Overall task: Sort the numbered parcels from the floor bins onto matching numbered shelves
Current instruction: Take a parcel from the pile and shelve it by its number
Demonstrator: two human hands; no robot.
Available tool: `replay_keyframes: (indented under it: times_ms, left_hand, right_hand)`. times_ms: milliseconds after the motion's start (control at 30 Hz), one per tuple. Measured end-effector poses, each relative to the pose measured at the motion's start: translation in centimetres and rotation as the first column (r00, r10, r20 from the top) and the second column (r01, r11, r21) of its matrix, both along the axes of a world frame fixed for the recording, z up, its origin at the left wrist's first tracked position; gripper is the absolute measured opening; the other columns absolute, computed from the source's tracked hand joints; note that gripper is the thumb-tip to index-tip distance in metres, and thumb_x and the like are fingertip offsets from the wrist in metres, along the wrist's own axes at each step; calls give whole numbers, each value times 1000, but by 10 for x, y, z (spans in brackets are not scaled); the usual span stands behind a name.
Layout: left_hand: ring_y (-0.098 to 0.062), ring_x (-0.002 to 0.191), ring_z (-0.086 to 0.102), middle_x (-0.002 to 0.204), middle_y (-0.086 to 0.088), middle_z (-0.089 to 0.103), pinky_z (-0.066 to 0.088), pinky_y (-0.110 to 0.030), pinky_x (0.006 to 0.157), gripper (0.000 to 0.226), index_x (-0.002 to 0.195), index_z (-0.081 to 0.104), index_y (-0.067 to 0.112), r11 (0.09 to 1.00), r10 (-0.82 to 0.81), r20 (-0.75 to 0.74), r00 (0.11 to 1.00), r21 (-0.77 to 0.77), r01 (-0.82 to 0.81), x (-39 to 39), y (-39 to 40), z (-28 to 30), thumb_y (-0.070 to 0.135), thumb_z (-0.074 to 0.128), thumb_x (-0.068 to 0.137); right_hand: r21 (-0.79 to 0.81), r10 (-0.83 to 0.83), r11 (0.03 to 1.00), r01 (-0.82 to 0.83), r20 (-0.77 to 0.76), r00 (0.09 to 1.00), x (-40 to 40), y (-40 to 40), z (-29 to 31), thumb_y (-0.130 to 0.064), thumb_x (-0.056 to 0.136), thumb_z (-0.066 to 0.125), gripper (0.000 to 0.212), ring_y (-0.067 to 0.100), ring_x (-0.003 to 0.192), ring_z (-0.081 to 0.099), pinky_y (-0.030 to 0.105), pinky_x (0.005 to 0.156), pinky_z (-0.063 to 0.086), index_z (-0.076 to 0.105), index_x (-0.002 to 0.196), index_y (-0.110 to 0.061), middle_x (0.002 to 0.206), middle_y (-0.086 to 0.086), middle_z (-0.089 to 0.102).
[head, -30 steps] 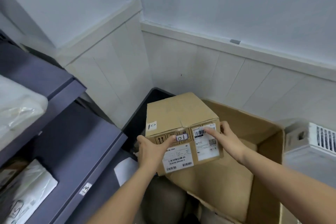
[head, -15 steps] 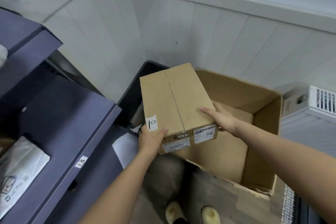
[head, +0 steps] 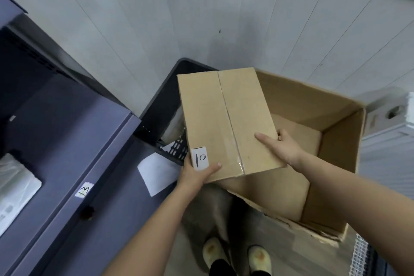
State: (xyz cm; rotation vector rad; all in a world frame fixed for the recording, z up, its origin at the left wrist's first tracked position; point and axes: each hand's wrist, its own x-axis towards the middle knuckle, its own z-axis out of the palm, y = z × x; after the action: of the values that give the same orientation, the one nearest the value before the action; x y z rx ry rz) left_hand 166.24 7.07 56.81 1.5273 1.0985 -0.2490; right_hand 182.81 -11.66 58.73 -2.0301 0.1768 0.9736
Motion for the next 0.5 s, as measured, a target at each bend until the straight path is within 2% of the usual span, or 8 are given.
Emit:
replay_keyframes:
  times_ms: [67, 167, 267, 367, 500]
  left_hand:
    - [-13, 103, 60, 117, 3, 63, 48, -27, 89, 86, 135, 43, 18, 998, 37, 42, 998, -59, -35, 3, 4, -6, 26, 90, 63]
    - [-6, 94, 60, 108, 9, 64, 48, -23, 79, 94, 139, 40, 20, 993, 59, 81, 995, -110, -50, 6, 8, -7, 21, 90, 60]
    - [1, 88, 56, 104, 12, 60, 47, -8, 64, 87, 142, 34, 19, 995, 38, 106, 994, -95, -28, 4, 4, -9, 8, 83, 72]
    - [3, 93, 56, 109, 12, 59, 48, -5, 66, 91, 143, 33, 18, 998, 12, 151, 988, -69, -1, 2, -2, -14, 2, 83, 70]
    - [0, 98, 58, 117, 7, 60, 48, -5, 69, 90, 142, 35, 17, 997, 25, 198, 980, -72, -11, -3, -7, -11, -2, 83, 68]
  right_hand:
    - [36, 8, 999, -8, 12, 1000, 5, 2, -5, -44, 82, 73, 58, 6, 81, 58, 20, 59, 42, 42, 123, -16, 100, -5, 59]
    - [110, -11, 994, 11, -6, 1000, 9, 4, -13, -40, 79, 76, 57, 4, 85, 61, 18, 60, 43, 47, 125, -23, 101, -10, 62]
    - [143, -51, 988, 50, 8, 999, 5, 3, -22, -43, 77, 77, 56, 8, 90, 63, 22, 67, 47, 52, 125, -27, 106, -8, 65]
    - [143, -86, 987, 78, 50, 995, 1, -2, -30, -51, 73, 78, 61, 13, 96, 65, 28, 77, 50, 55, 124, -26, 112, -5, 67]
    - [188, -117, 977, 103, 62, 991, -4, -6, -25, -49, 74, 77, 59, 12, 96, 65, 26, 74, 49, 56, 124, -25, 110, -7, 67]
